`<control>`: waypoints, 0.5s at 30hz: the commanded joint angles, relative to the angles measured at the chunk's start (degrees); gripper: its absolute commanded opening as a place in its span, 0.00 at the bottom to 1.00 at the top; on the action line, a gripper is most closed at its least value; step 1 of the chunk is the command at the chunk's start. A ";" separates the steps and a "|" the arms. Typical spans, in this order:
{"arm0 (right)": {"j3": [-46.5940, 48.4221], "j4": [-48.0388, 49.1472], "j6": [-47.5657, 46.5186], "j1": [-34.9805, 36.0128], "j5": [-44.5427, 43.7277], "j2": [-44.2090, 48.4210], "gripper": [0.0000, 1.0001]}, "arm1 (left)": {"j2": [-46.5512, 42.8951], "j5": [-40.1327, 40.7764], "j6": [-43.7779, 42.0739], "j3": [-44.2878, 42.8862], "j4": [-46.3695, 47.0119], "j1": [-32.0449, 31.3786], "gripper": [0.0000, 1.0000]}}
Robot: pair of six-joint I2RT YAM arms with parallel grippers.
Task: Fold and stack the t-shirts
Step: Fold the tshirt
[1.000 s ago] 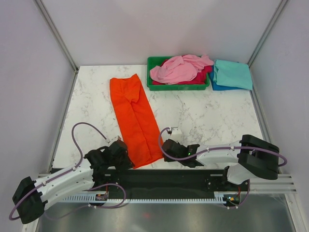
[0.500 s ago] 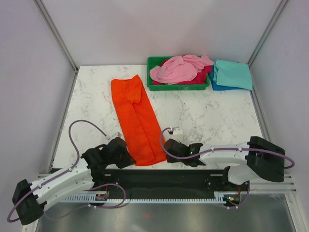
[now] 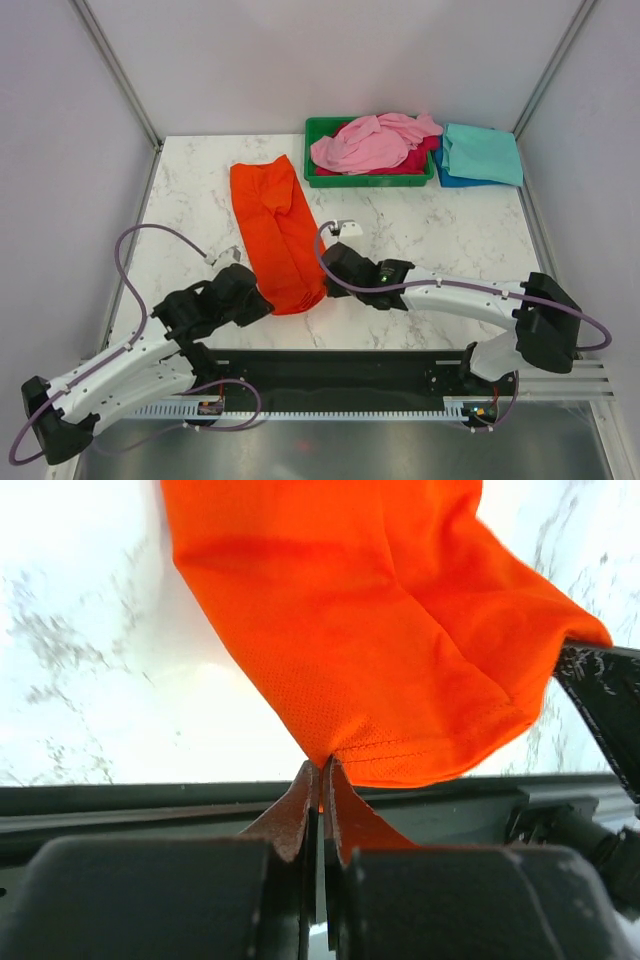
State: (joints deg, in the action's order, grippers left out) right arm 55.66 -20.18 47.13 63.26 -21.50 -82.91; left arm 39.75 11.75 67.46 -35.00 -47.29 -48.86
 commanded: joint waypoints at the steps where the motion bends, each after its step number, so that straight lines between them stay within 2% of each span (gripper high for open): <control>1: 6.98 -2.31 -5.20 -2.35 -1.27 -2.77 0.00 | 3.04 5.92 -5.58 -4.28 -2.11 3.14 0.02; 4: 10.77 -3.46 -8.28 -4.55 -1.09 -5.23 0.00 | 5.33 5.48 -10.93 -6.39 -0.53 9.12 0.02; 9: 20.62 -4.86 -12.06 -8.32 -0.04 -12.44 0.00 | 9.03 -2.86 -20.78 -7.27 6.67 23.25 0.02; 12: 26.24 -5.65 -14.26 -10.61 0.75 -17.09 0.00 | 11.74 -5.85 -23.86 -7.97 9.39 28.62 0.02; 15: 31.25 -6.44 -15.40 -12.54 1.98 -21.40 0.00 | 15.95 -7.70 -25.71 -9.20 11.51 31.10 0.02</control>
State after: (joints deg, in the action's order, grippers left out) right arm 82.30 -24.93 34.98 52.56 -19.97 -102.19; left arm 52.60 7.16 48.25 -41.19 -40.51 -19.94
